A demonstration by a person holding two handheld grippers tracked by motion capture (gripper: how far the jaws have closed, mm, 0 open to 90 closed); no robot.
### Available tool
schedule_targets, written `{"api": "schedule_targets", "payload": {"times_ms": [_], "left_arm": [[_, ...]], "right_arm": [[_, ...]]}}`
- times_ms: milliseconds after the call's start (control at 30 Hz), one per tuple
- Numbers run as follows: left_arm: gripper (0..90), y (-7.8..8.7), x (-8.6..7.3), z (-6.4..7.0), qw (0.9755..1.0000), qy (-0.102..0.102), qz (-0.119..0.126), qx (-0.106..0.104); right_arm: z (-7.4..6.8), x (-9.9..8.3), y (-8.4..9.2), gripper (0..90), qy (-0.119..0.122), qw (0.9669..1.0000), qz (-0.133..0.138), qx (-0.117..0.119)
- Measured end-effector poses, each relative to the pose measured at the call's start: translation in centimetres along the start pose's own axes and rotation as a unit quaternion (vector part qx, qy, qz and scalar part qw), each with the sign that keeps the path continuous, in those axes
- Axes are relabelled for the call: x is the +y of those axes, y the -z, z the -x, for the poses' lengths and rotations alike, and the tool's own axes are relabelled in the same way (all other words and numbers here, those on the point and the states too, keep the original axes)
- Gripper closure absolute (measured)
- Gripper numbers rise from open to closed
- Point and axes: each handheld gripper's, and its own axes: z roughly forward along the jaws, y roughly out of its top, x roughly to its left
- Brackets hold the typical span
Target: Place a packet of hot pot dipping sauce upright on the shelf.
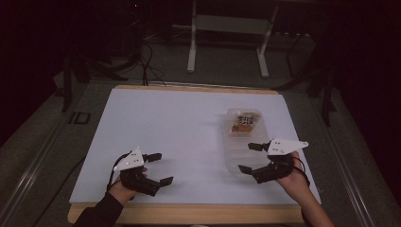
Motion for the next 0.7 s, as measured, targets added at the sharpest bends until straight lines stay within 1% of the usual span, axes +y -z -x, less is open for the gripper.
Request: {"api": "schedule_targets", "payload": {"times_ms": [67, 133, 200, 233, 300, 333, 367, 467, 500, 600, 667, 700], "left_arm": [[4.3, 0.0, 0.0, 0.0, 1.0000, -0.001, 0.000, 0.000], [4.3, -0.1, 0.0, 0.1, 1.0000, -0.001, -0.001, 0.000], [4.3, -0.1, 0.0, 0.1, 1.0000, -0.002, -0.002, 0.000], [4.3, -0.1, 0.0, 0.1, 1.0000, -0.003, -0.002, 0.000], [4.3, -0.1, 0.0, 0.1, 1.0000, -0.004, -0.002, 0.000], [4.3, -0.1, 0.0, 0.1, 1.0000, -0.004, -0.002, 0.000], [4.3, -0.1, 0.0, 0.1, 1.0000, -0.003, -0.001, 0.000], [4.3, -0.1, -0.1, 0.2, 1.0000, -0.004, 0.000, 0.000], [4.3, -0.1, -0.1, 0.2, 1.0000, -0.004, 0.001, 0.000], [4.3, -0.2, -0.1, 0.3, 1.0000, -0.005, -0.001, -0.002], [4.3, -0.2, -0.1, 0.3, 1.0000, -0.005, -0.001, -0.002], [4.3, -0.4, -0.2, 0.3, 1.0000, -0.007, -0.005, -0.003]], "right_arm": [[-0.4, -0.4, 0.0, 15.1, 0.004, 1.0000, -0.002, -0.006], [-0.6, -0.8, -0.1, 15.0, 0.002, 1.0000, -0.007, -0.006], [-0.8, -1.2, -0.1, 15.0, 0.005, 0.9999, -0.008, -0.014], [-0.9, -1.4, -0.1, 15.0, 0.003, 0.9999, -0.007, -0.014], [-0.9, -1.7, -0.1, 15.0, 0.000, 0.9999, -0.004, -0.015], [-1.0, -1.9, 0.0, 15.0, 0.002, 0.9999, -0.001, -0.016], [-1.0, -2.0, 0.0, 15.0, 0.000, 0.9999, 0.003, -0.013], [-1.1, -2.4, 0.2, 15.0, -0.005, 0.9997, 0.017, -0.017], [-1.1, -2.6, 0.3, 15.0, -0.006, 0.9997, 0.017, -0.017], [-1.3, -3.1, 0.3, 14.8, 0.001, 0.9995, 0.018, -0.025], [-1.4, -3.2, 0.3, 14.7, 0.000, 0.9996, 0.015, -0.023], [-1.4, -3.5, 0.2, 14.7, 0.003, 0.9997, 0.009, -0.023]]}}
